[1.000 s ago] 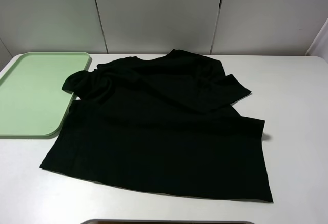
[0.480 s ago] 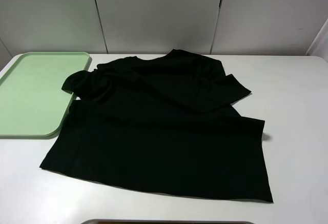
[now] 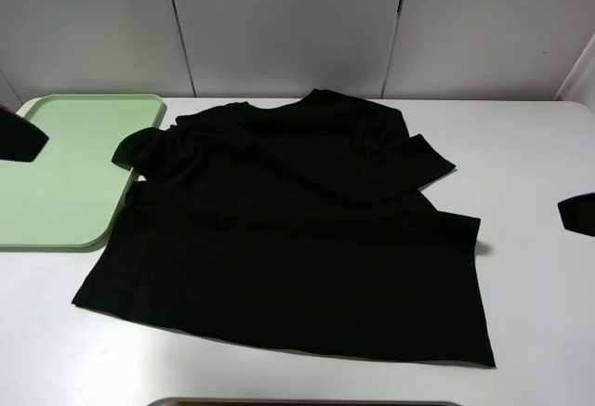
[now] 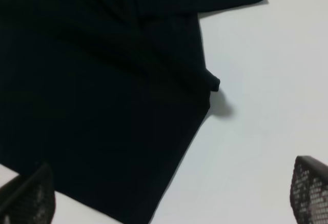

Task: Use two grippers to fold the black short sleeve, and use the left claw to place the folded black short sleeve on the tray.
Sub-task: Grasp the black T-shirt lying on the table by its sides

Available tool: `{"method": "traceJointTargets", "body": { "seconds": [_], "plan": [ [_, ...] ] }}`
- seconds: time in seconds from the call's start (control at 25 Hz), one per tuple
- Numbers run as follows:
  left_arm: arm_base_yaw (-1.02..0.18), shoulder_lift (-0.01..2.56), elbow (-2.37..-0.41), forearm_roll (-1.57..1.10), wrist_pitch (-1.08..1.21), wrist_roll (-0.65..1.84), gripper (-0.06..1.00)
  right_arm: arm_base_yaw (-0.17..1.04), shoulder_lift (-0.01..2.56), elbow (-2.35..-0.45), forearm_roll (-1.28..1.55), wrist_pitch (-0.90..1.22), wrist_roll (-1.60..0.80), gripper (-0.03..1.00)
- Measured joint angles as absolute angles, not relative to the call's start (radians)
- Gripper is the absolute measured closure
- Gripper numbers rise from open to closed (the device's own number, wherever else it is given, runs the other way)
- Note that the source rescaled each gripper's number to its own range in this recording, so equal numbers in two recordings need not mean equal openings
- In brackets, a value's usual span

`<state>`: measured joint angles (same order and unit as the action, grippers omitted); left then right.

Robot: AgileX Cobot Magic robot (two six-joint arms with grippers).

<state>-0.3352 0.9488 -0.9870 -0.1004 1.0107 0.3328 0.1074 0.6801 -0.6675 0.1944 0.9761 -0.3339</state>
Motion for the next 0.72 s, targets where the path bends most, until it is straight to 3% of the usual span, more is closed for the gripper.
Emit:
{"method": "traceJointTargets", "body": {
  "seconds": [0.72],
  "plan": [
    [-0.335, 1.098, -0.988, -0.099, 0.938, 0.444, -0.04, 0.107, 1.031, -0.667, 0.193, 0.87, -0.476, -0.03]
  ]
}}
